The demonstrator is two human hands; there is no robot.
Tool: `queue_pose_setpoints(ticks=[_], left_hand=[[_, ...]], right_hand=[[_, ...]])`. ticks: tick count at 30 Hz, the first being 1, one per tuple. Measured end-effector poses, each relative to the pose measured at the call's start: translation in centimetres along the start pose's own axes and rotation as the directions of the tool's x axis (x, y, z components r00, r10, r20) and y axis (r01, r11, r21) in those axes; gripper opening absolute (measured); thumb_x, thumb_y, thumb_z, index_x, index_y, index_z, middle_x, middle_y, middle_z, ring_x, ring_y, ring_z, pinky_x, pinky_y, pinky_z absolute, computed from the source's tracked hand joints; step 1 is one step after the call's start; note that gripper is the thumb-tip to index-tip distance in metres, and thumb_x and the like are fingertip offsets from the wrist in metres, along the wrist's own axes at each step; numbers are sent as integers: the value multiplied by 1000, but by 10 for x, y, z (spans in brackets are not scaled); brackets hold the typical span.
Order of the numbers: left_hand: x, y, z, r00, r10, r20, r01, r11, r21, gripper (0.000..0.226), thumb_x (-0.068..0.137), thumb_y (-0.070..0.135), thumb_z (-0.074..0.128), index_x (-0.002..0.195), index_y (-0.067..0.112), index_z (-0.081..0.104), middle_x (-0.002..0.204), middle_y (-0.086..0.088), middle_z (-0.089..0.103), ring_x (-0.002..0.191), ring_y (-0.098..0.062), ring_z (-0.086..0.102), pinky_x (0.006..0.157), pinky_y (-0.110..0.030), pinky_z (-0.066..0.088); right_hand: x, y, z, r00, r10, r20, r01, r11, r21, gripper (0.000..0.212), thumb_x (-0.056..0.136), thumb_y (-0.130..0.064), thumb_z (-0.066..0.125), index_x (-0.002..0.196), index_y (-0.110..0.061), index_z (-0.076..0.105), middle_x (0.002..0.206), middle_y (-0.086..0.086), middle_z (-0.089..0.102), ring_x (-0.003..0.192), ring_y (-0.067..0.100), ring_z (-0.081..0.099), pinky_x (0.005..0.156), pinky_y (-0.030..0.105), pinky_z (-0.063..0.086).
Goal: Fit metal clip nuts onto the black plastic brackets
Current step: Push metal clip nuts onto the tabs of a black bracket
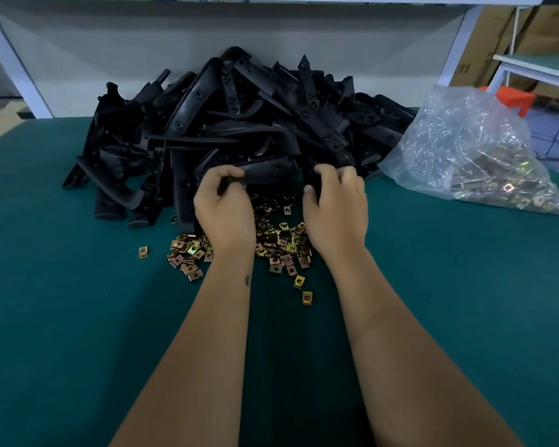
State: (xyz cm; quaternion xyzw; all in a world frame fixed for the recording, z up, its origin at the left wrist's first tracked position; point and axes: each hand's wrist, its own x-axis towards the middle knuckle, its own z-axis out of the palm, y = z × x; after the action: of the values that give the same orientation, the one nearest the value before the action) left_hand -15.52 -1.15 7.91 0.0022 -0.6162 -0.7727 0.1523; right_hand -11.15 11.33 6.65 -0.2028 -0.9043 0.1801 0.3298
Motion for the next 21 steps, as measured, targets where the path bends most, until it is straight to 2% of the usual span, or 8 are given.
queue_pose_setpoints(ticks=[3, 5, 8, 11, 14, 15, 18, 21], left_hand=[[-1, 4, -5, 997, -39, -64, 21, 966, -258, 37, 82, -14, 39, 71, 12, 64, 73, 3, 63, 66, -12, 55, 65, -23, 48], [2, 8, -7, 992, -103, -75, 68, 926, -372, 35, 84, -11, 39, 73, 11, 65, 77, -4, 65, 67, -18, 56, 63, -26, 48], [8, 13, -11, 942, -334, -26, 258, 772, -581, 25, 91, 0, 45, 79, 12, 64, 68, -2, 66, 54, -13, 52, 57, -23, 41], [12, 12, -16, 913, -395, 100, 353, 646, -677, 29, 94, 1, 38, 86, 12, 63, 67, -1, 64, 53, -12, 51, 54, -20, 39], [10, 8, -19, 875, -414, 252, 448, 493, -746, 32, 96, 7, 35, 83, 14, 63, 68, 0, 64, 55, -13, 49, 53, -20, 39], [9, 6, -19, 863, -413, 292, 473, 455, -754, 33, 96, 9, 34, 80, 15, 63, 69, 1, 64, 55, -13, 49, 53, -20, 38], [3, 2, -18, 838, -375, 396, 531, 396, -749, 34, 92, 13, 34, 71, 19, 59, 69, 4, 59, 56, -12, 51, 56, -20, 39], [-2, 4, -17, 834, -300, 462, 549, 368, -751, 19, 78, 15, 42, 66, 18, 57, 68, 4, 56, 59, -15, 57, 66, -24, 49]], right_hand=[[-3, -9, 4, 991, -74, 114, 50, 978, 201, 45, 98, -38, 50, 139, -21, 48, 127, 2, 48, 119, 20, 40, 85, 30, 38], [-6, -11, 7, 983, -107, 151, 75, 975, 207, 49, 96, -39, 54, 142, -23, 46, 127, 1, 48, 119, 20, 41, 91, 32, 38], [-5, -7, 5, 991, -126, 53, 118, 984, 137, 46, 93, -32, 60, 138, -30, 52, 119, -1, 52, 112, 21, 47, 98, 36, 32], [-5, -5, 3, 997, -71, 30, 59, 950, 307, 32, 95, -29, 60, 127, -32, 62, 111, -8, 52, 103, 12, 52, 93, 30, 41], [-3, -8, 0, 992, 109, 68, -128, 799, 588, 25, 96, -24, 57, 117, -32, 67, 111, -13, 55, 89, -4, 55, 74, 8, 43], [-2, -8, -2, 977, 190, 99, -206, 709, 675, 25, 95, -22, 57, 115, -31, 67, 113, -11, 57, 86, -6, 56, 72, 7, 44], [2, -7, -9, 907, 335, 254, -382, 407, 830, 25, 94, -18, 60, 117, -28, 61, 107, -2, 62, 80, 3, 62, 69, 21, 55], [4, -5, -14, 887, 364, 284, -413, 351, 841, 20, 93, -14, 61, 111, -21, 66, 75, -7, 60, 61, 0, 55, 56, 21, 49]])
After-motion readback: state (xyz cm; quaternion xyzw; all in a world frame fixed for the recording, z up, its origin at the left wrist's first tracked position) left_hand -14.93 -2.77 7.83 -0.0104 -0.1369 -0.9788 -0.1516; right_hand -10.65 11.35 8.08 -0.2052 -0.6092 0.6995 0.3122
